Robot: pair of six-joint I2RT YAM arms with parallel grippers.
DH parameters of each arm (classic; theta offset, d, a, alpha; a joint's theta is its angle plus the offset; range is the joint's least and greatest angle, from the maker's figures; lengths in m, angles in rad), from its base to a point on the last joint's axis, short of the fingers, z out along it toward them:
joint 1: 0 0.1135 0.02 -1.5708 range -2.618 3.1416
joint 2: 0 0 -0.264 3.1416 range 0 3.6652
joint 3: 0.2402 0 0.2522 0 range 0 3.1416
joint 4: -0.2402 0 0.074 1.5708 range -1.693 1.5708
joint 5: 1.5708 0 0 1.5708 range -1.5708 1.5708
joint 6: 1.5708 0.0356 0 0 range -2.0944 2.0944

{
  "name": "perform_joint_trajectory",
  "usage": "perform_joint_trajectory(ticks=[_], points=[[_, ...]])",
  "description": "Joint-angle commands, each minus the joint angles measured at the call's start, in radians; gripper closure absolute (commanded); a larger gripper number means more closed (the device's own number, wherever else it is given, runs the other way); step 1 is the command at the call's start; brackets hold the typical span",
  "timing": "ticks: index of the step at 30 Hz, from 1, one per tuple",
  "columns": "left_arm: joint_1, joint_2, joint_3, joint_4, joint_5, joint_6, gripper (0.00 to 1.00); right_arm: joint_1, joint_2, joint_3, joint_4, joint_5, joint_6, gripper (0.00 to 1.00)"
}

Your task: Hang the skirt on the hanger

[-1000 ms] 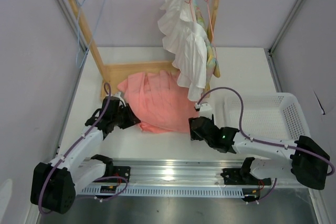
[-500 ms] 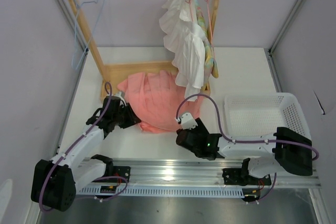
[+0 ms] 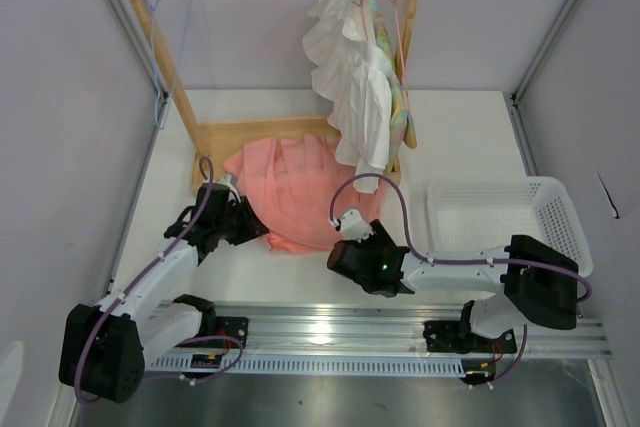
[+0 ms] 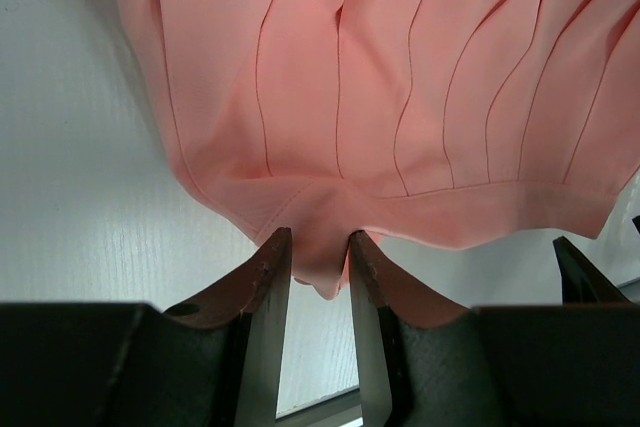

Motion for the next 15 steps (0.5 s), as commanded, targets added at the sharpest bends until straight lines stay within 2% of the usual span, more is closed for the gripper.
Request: perform_joint_trajectory(ticks=[1,15], points=[[-0.008,-0.001,-0.006,0.033,-0.010,0.000,0.65,0.008,-0.055,0.042,-0.087,0.016,0.056,0.29],[-0.009,-0.003,-0.002,0.028,-0.006,0.000,0.65,-0.037,0.004,0.046,-0.058,-0.012,0.078,0.29]])
